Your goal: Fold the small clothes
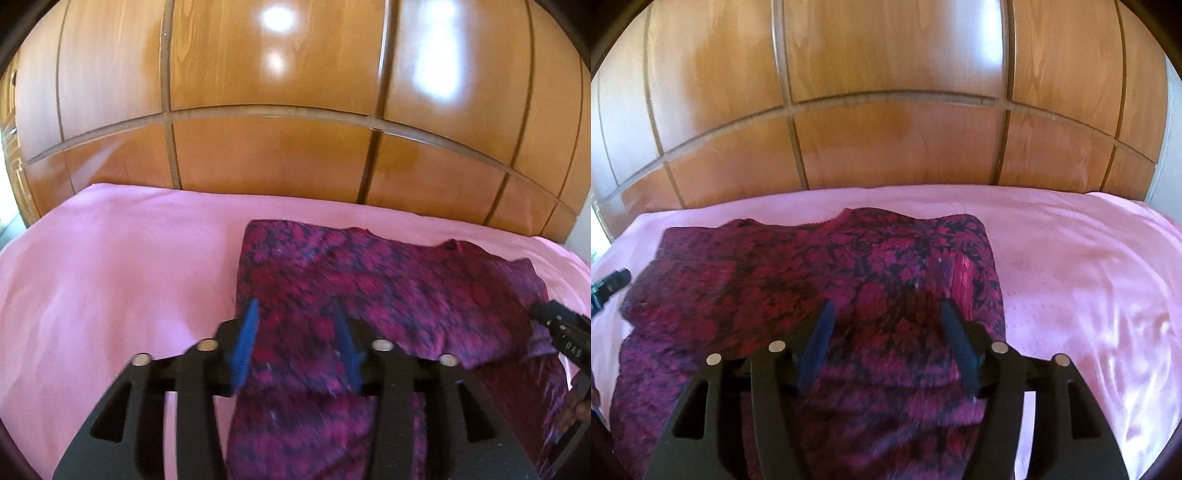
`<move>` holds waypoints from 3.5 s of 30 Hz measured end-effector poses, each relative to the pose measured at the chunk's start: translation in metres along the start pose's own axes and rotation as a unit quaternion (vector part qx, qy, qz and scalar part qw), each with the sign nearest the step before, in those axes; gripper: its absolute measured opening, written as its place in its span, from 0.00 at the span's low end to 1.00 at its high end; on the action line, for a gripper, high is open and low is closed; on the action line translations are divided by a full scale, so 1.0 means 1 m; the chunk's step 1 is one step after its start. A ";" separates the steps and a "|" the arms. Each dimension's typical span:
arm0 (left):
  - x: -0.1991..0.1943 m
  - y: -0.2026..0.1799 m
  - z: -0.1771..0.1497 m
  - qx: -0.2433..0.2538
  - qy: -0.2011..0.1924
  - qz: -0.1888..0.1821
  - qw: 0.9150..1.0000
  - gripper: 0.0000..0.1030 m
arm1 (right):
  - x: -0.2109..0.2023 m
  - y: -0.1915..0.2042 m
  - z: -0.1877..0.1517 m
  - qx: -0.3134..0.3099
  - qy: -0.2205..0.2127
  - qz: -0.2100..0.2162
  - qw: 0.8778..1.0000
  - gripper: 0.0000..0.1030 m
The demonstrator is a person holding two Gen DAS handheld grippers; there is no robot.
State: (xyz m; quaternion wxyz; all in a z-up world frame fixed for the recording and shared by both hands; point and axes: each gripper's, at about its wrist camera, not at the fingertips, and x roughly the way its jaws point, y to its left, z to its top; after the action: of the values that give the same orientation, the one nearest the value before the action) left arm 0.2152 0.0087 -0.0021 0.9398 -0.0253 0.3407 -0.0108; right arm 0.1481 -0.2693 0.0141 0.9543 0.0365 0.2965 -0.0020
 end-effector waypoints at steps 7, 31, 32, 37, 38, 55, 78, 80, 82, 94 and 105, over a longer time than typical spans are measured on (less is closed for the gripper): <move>-0.009 -0.012 -0.009 0.008 -0.004 -0.006 1.000 0.48 | -0.015 0.000 -0.004 -0.004 -0.005 0.004 1.000 0.62; -0.016 0.022 -0.068 -0.046 0.042 0.000 0.998 0.66 | -0.016 -0.040 -0.031 0.056 0.026 0.009 0.998 0.89; -0.020 0.027 -0.075 -0.048 0.047 0.000 0.998 0.66 | -0.020 -0.045 -0.035 0.064 0.033 0.012 0.997 0.89; -0.040 0.047 -0.108 -0.074 0.082 -0.022 0.994 0.66 | -0.037 -0.065 -0.057 0.092 0.067 0.050 0.992 0.88; -0.043 0.049 -0.114 -0.077 0.087 -0.024 0.993 0.66 | -0.041 -0.069 -0.065 0.098 0.082 0.072 0.989 0.87; -0.132 0.061 -0.211 -0.056 0.176 -0.113 0.976 0.60 | -0.130 -0.077 -0.215 0.116 0.276 0.203 0.932 0.49; -0.108 0.085 -0.084 -0.187 0.094 -0.318 0.925 0.13 | -0.116 -0.077 -0.072 0.257 0.096 0.344 0.898 0.16; -0.084 0.082 -0.065 -0.186 0.104 -0.296 0.931 0.13 | -0.097 -0.078 -0.061 0.265 0.094 0.323 0.904 0.16; -0.057 0.079 -0.053 -0.200 0.119 -0.278 0.932 0.13 | -0.076 -0.079 -0.053 0.275 0.105 0.311 0.904 0.16; -0.052 0.127 -0.048 -0.234 0.056 -0.194 0.951 0.60 | -0.074 -0.121 -0.042 0.321 0.070 0.324 0.887 0.91; -0.066 0.111 -0.133 -0.157 0.101 -0.256 0.949 0.71 | -0.098 -0.101 -0.097 0.134 0.122 0.191 0.965 0.45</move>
State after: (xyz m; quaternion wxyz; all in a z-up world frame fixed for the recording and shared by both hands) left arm 0.0794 0.1163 -0.0681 0.8502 -0.2572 0.4137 -0.1998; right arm 0.0096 -0.3647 -0.0172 0.8799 0.2202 0.3953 0.1451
